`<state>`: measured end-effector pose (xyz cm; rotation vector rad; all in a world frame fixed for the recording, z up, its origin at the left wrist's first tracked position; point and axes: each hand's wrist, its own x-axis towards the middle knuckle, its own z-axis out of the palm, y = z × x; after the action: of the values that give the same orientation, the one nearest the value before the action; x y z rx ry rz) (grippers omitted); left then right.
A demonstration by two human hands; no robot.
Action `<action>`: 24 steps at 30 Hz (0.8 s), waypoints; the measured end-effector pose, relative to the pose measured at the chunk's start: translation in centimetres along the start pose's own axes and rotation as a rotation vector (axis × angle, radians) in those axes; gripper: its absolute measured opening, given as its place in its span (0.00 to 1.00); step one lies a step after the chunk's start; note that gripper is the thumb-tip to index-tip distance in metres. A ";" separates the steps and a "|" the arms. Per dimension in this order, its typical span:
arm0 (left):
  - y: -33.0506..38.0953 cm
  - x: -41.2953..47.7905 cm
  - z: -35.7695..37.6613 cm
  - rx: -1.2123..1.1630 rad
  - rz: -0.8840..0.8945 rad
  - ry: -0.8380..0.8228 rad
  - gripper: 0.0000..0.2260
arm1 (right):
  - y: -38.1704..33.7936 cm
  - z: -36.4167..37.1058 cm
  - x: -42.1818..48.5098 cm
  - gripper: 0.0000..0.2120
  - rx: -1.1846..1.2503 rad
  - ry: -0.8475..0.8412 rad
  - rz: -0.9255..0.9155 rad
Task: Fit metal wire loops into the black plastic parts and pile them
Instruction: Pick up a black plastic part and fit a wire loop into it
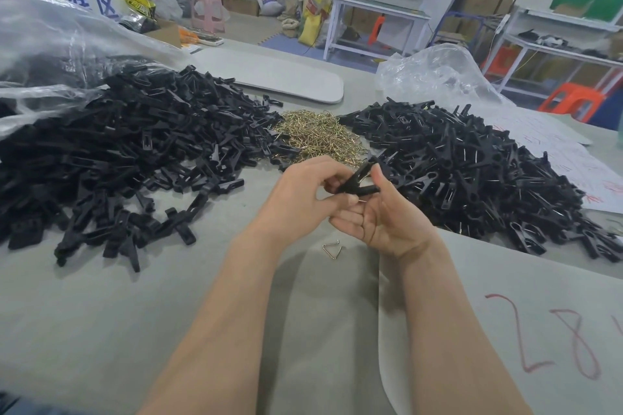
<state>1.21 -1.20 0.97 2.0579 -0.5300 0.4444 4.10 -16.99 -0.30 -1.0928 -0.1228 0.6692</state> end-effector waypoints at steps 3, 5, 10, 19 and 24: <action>0.0 0.0 -0.1 0.039 0.022 -0.010 0.10 | 0.2 0.1 0.2 0.25 0.020 0.019 -0.011; 0.0 0.0 -0.2 0.047 0.024 -0.016 0.10 | 0.3 0.1 0.3 0.24 0.029 0.032 -0.018; 0.2 0.0 -0.4 0.041 0.014 -0.028 0.10 | 0.4 0.1 0.2 0.23 0.036 0.031 -0.037; 0.3 0.1 -0.7 0.036 -0.018 -0.105 0.09 | 0.5 -0.2 0.0 0.24 -0.001 0.008 -0.031; 0.2 0.0 -0.8 0.052 -0.045 -0.144 0.10 | 0.6 -0.3 0.2 0.25 -0.033 0.014 -0.032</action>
<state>1.05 -0.63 1.47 2.1579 -0.5616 0.2880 4.11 -16.98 -0.98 -1.1253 -0.1391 0.6326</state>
